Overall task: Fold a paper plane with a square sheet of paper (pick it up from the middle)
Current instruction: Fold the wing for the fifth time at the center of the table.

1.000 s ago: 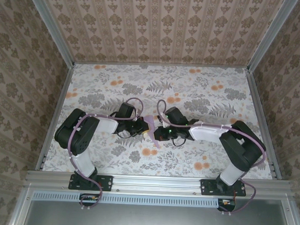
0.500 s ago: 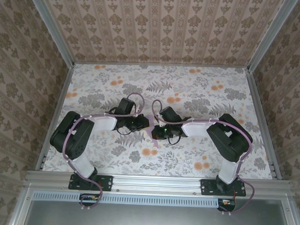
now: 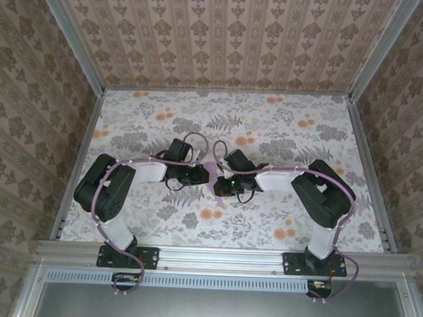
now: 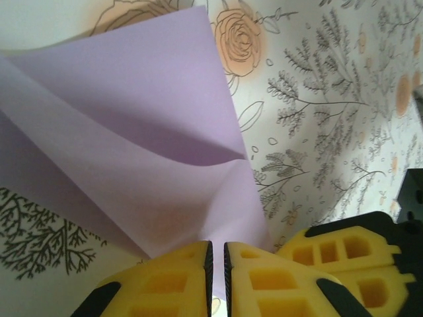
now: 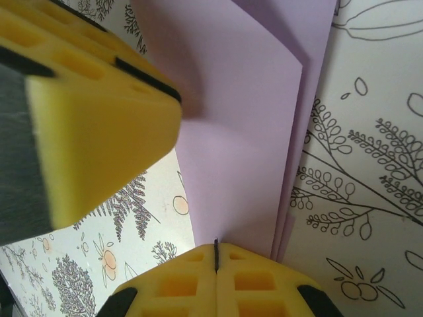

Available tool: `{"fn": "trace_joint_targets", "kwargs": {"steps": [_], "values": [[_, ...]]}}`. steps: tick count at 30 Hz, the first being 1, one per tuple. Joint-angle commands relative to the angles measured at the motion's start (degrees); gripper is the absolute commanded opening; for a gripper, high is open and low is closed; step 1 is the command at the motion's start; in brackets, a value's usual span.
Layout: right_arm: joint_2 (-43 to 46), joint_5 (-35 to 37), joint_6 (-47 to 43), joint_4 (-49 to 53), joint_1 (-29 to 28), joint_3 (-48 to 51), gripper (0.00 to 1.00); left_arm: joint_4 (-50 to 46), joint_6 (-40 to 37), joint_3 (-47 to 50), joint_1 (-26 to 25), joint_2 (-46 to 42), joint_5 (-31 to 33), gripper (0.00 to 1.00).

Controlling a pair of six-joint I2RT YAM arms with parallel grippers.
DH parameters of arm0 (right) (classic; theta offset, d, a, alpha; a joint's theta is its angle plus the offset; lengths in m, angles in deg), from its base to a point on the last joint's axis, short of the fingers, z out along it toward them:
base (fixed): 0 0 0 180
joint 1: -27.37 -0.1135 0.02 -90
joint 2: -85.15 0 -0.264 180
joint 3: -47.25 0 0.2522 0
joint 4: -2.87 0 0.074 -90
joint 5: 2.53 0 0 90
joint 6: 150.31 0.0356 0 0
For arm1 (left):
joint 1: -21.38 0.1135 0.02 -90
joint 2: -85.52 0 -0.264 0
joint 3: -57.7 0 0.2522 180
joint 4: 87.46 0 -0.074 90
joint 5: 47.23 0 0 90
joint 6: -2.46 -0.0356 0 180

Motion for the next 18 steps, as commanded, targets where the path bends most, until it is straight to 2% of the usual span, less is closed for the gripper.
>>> {"fn": "trace_joint_targets", "kwargs": {"steps": [1, 11, 18], "values": [[-2.25, 1.93, -1.43, 5.22, -0.3, -0.31, 0.0, 0.43, -2.72, -2.03, 0.04, 1.73, -0.16, 0.16], [-2.48, 2.26, -3.04, 7.25, -0.31, 0.45, 0.0, 0.13, -2.78, -2.66, 1.06, 4.8, 4.7, 0.13], [-2.19, 2.27, -8.64, 12.13, -0.31, 2.32, 0.0, -1.4, -4.1, -4.43, 4.58, 5.05, 4.02, 0.13]]}}
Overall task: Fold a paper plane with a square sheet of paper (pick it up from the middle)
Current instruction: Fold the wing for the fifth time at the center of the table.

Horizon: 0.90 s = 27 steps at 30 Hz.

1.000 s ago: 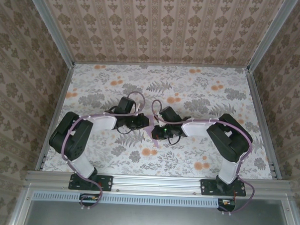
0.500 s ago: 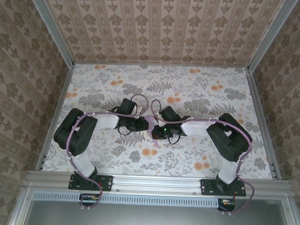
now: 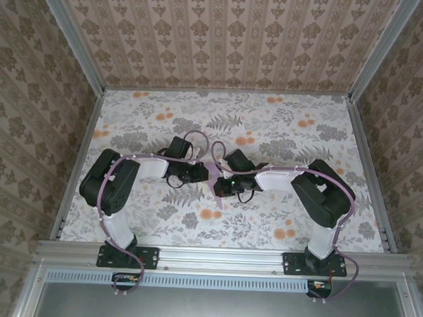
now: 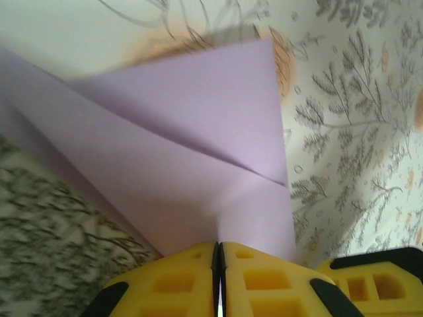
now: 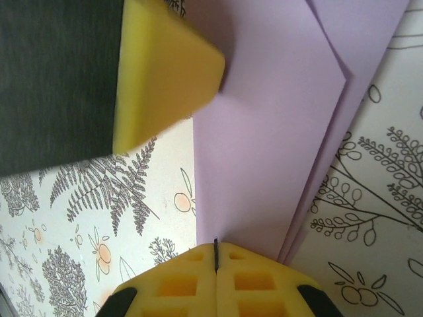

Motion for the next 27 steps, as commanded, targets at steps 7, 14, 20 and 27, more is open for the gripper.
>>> {"fn": "trace_joint_targets", "kwargs": {"steps": [7, 14, 20, 27], "values": [[-2.25, 3.18, -6.63, 13.15, -0.25, 3.4, 0.0, -3.76, -4.97, -5.74, 5.8, 3.9, 3.06, 0.13], [-2.35, 3.34, -6.68, 13.14, -0.13, 3.51, 0.0, -5.89, -7.23, -8.68, 9.72, 6.36, 2.45, 0.13], [-2.32, 3.25, -6.14, 12.89, -0.01, 3.4, 0.0, -7.81, -8.7, -10.51, 11.56, 6.1, 1.94, 0.13], [-2.01, 2.9, -5.19, 12.84, 0.04, 2.52, 0.0, -5.07, -6.75, -5.29, 8.12, -4.53, 1.07, 0.11]]}}
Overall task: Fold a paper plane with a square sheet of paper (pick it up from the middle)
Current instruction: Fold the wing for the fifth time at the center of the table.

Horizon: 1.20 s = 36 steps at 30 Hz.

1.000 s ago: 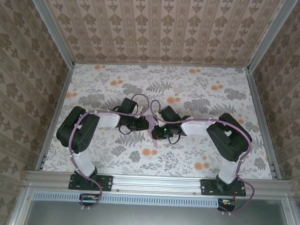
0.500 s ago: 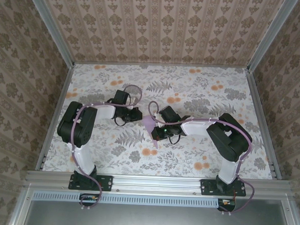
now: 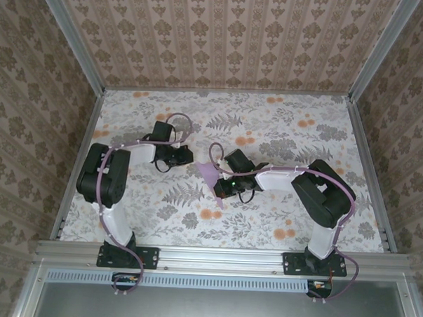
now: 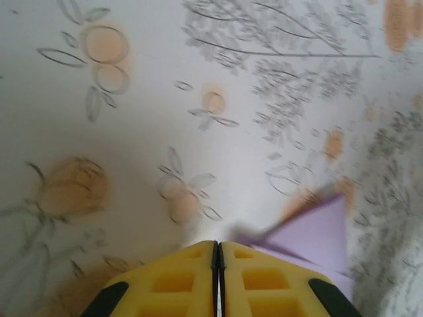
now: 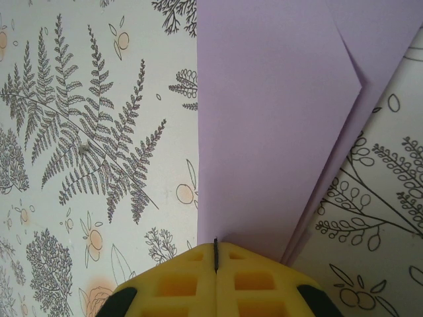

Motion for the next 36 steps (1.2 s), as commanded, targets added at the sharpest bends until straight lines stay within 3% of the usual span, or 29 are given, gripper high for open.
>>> {"fn": "trace_joint_targets", "kwargs": {"steps": [1, 8, 15, 22, 29, 36], "values": [[-2.26, 3.04, 0.23, 12.17, 0.02, 2.39, 0.0, 1.1, 0.28, 2.82, -3.04, -6.59, 0.07, 0.1], [-2.19, 2.9, 0.44, 12.39, 0.02, 2.22, 0.0, 5.5, 3.17, 6.74, -11.25, -5.35, 0.2, 0.04], [-2.11, 2.84, 0.43, 12.74, 0.02, 2.3, 0.0, 7.47, 3.92, 7.01, -11.57, -1.01, 1.84, 0.0], [-1.83, 2.98, 0.04, 13.25, 0.2, 3.35, 0.0, 8.0, 3.42, 7.08, -7.53, 1.76, 1.74, 0.0], [-0.62, 2.57, 0.32, 12.17, 0.54, 4.49, 0.0, 7.96, 3.33, 4.86, 1.15, 5.31, 0.77, 0.0], [0.16, 2.28, 1.58, 10.81, 0.55, 4.12, 0.0, 3.49, 1.33, -0.63, 2.72, 4.48, 0.02, 0.0]]}}
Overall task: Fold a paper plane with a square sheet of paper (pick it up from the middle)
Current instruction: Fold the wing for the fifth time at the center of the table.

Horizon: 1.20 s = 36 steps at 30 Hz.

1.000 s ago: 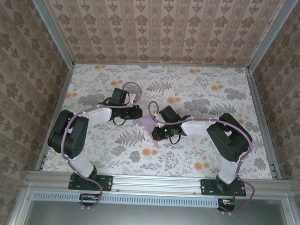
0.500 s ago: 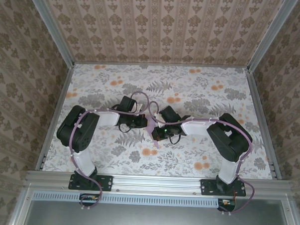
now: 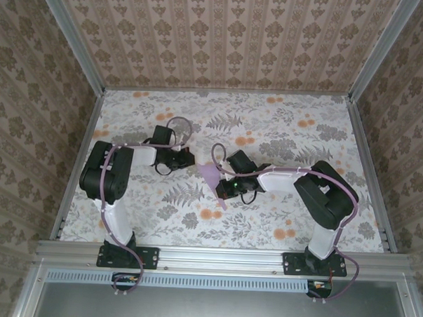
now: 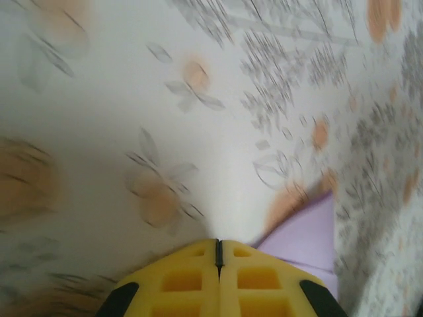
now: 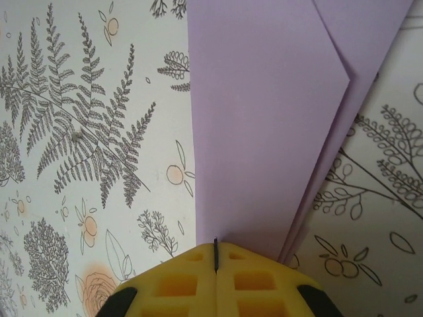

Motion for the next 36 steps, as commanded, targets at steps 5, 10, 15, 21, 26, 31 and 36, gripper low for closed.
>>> {"fn": "trace_joint_targets", "kwargs": {"steps": [5, 10, 15, 21, 26, 31, 36], "values": [[-0.74, 1.81, 2.91, 7.99, 0.13, 1.46, 0.0, 0.09, 1.61, 0.92, -0.23, -5.47, 3.22, 0.01], [-0.73, 1.19, 4.59, 5.9, 0.13, -0.01, 0.0, 5.14, 5.84, 5.58, -5.66, -9.12, 3.16, 0.0], [-1.51, 0.45, 5.9, 4.4, 0.17, -1.75, 0.0, 8.37, 9.08, 7.66, -11.43, -8.71, 4.85, 0.0], [-0.76, 0.39, 6.74, 3.32, 0.18, -2.49, 0.0, 7.58, 9.34, 7.45, -13.08, -4.29, 5.56, 0.0], [2.02, -1.2, 7.41, 0.99, 0.13, -1.92, 0.0, 6.35, 8.73, 7.07, -13.69, -1.79, 5.78, 0.0], [0.53, -4.21, 8.32, -2.02, -0.04, -3.12, 0.0, 5.31, 8.03, 7.4, -13.88, -0.9, 6.87, 0.0], [-3.24, -3.85, 9.2, -3.16, -0.04, -4.83, 0.0, 5.42, 8.03, 7.92, -13.88, -0.54, 7.44, 0.0]]}}
